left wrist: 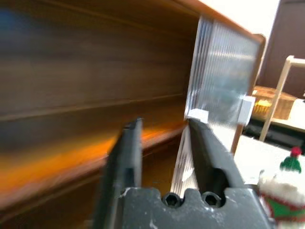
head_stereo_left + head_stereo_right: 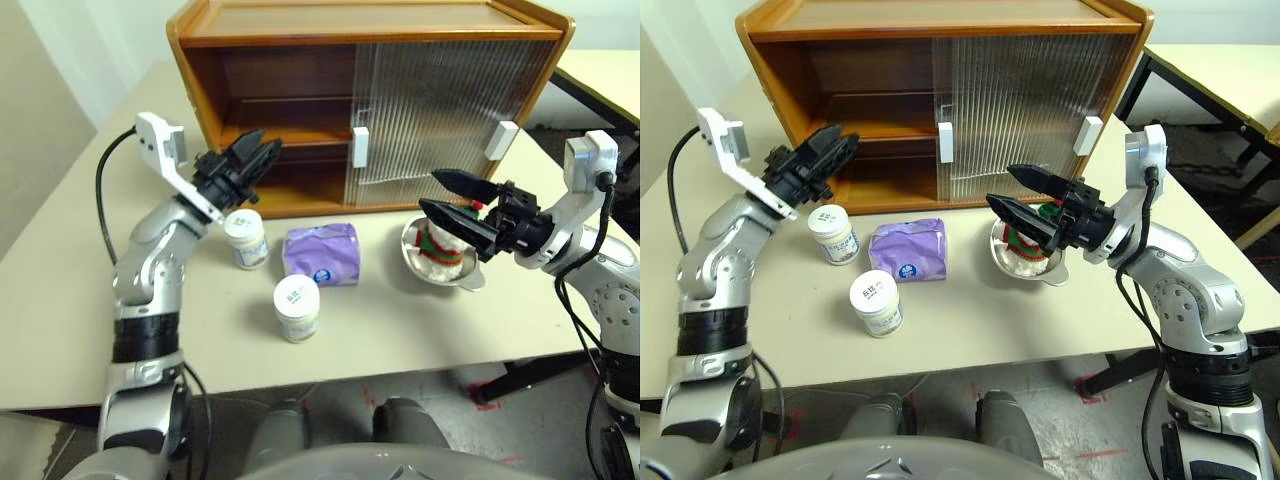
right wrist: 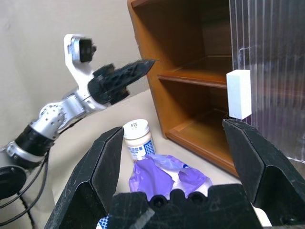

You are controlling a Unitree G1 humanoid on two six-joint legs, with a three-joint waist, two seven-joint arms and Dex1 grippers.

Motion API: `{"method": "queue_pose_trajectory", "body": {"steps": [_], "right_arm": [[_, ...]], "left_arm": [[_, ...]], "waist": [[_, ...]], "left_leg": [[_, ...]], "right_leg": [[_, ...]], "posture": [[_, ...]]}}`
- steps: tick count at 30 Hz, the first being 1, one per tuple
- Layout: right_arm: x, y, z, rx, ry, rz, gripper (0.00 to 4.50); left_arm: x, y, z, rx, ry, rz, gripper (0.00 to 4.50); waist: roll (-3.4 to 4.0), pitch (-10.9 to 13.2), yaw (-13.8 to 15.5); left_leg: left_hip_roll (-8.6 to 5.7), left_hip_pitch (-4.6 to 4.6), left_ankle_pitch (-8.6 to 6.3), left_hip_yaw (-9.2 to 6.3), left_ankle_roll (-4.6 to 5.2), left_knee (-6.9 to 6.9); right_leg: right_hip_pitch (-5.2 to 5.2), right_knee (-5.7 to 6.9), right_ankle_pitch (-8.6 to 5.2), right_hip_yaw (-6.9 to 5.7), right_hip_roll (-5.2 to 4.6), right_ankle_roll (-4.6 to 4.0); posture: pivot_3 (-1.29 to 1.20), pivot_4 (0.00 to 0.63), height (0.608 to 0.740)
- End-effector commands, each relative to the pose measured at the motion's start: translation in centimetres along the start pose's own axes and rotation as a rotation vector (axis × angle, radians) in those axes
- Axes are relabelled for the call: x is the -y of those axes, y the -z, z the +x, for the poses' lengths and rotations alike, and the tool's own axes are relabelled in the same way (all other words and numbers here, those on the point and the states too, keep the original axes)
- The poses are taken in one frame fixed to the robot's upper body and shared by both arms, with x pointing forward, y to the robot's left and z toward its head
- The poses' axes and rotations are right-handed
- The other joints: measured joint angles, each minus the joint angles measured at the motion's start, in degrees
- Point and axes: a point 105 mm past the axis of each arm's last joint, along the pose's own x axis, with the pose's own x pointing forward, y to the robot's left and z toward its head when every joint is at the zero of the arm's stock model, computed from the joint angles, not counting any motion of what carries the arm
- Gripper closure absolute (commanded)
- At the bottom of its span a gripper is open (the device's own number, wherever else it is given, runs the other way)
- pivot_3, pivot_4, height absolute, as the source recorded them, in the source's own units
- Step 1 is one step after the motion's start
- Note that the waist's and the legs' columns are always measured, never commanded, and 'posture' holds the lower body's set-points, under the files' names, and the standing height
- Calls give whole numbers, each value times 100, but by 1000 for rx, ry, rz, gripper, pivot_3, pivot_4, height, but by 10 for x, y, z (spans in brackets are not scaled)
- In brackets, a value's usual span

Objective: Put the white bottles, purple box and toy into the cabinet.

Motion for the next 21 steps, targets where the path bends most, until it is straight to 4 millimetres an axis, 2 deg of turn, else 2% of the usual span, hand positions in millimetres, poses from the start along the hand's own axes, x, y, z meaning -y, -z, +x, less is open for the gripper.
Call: {"method": "queue_pose_trajectory", "body": {"steps": [1, 3, 7, 12, 15, 21], "right_arm": [[0, 1, 3, -1, -18, -12, 0], [0, 2, 5, -4, -26, -8, 0], [1, 2, 7, -7, -36, -4, 0], [1, 3, 9, -7, -45, 0, 0], [1, 2, 11, -5, -52, 0, 0], [0, -1, 11, -6, -55, -5, 0]], "left_arm": [[-2, 3, -19, -19, 0, 25, 768], [-4, 12, -37, -55, 5, 58, 18], [-5, 21, -61, -97, 26, 85, 18], [-9, 32, -76, -150, 32, 102, 18], [-10, 48, -88, -197, 20, 97, 18], [-9, 71, -95, -244, 5, 67, 18]], "waist": [[2, 1, 45], [4, 2, 112], [6, 4, 200], [16, 10, 328], [27, 13, 335], [27, 14, 352]], "left_leg": [[1, 0, -3, 1, -6, 0], [4, 0, -5, 1, -9, 0], [21, -4, -9, 8, -16, -1], [42, -9, -13, 7, -23, -2], [45, -9, -14, 8, -24, -6], [54, -15, -16, 8, -28, -13]], "right_leg": [[-2, 0, 1, 0, 0, -2], [-3, -1, -1, -1, -1, -6], [-10, -6, -4, -13, -6, -27], [-13, -15, -25, -35, -19, -90], [-16, -15, -26, -35, -29, -95], [-30, -13, -16, -41, -25, -78]], "posture": [[68, 0, 740], [77, 0, 740], [90, 0, 740], [96, 0, 740], [97, 0, 740], [90, 0, 740]]}}
